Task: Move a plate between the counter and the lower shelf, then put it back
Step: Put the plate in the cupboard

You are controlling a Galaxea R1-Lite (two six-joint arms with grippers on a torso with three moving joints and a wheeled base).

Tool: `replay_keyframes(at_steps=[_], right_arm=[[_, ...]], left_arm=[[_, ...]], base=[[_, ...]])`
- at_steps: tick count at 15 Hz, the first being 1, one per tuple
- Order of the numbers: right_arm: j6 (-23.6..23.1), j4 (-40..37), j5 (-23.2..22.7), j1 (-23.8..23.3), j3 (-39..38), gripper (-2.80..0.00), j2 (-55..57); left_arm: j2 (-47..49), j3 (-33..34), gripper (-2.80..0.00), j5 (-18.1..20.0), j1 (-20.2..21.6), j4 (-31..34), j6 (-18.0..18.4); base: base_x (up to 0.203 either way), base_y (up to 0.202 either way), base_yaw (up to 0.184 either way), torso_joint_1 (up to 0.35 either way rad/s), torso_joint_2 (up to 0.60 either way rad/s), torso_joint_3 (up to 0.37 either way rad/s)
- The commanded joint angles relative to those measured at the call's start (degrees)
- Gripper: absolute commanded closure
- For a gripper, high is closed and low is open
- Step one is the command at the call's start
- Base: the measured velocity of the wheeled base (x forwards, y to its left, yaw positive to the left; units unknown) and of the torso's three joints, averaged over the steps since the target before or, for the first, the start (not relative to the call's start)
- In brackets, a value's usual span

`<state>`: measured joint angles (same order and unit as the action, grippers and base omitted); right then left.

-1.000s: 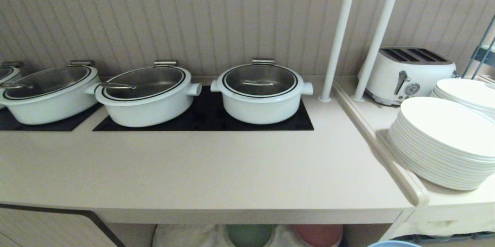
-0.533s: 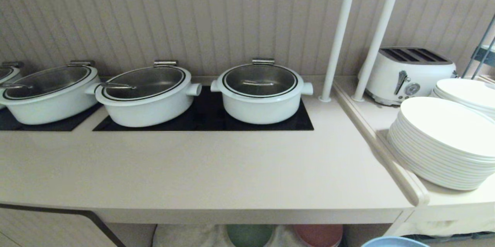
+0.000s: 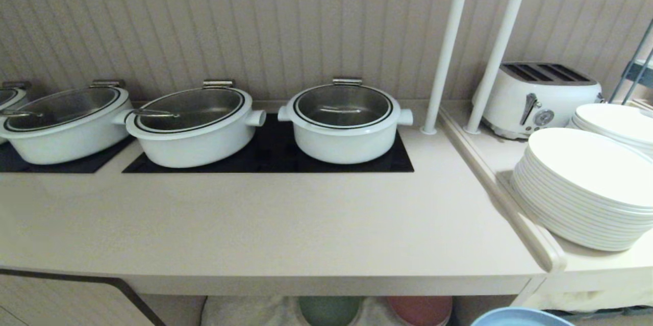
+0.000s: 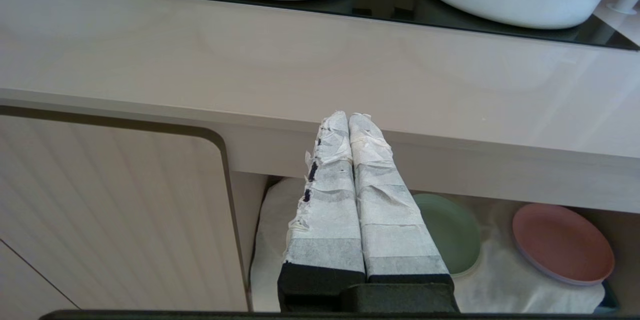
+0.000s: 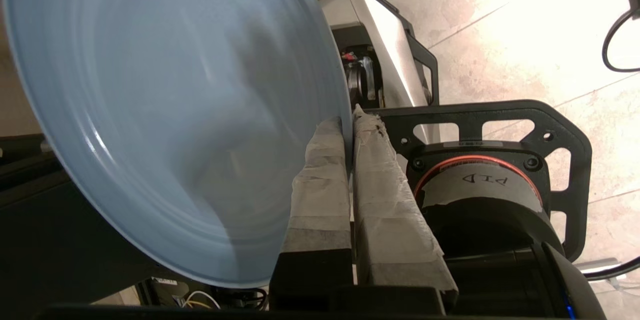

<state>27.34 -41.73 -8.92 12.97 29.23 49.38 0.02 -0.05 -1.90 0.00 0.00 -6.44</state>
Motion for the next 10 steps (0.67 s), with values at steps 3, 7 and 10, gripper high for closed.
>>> replay_keyframes(at_steps=[3, 7, 10], right_arm=[[0.25, -0.20, -0.13, 0.12, 0.03, 0.00, 0.36], [0.69, -0.28, -0.48, 0.13, 0.03, 0.00, 0.36], [1.05, -0.28, -0.48, 0.44, -0.05, 0.00, 0.27]], left_arm=[[-0.02, -0.04, 0.00, -0.03, 0.00, 0.00, -0.07], [-0.02, -0.02, 0.00, -0.03, 0.00, 0.00, -0.02], [-0.02, 0.02, 0.00, -0.03, 0.00, 0.00, -0.01]], base=[[0.000, 0.000, 0.000, 0.000, 0.00, 0.000], [0.000, 0.000, 0.000, 0.000, 0.00, 0.000], [0.000, 0.000, 0.000, 0.000, 0.00, 0.000]])
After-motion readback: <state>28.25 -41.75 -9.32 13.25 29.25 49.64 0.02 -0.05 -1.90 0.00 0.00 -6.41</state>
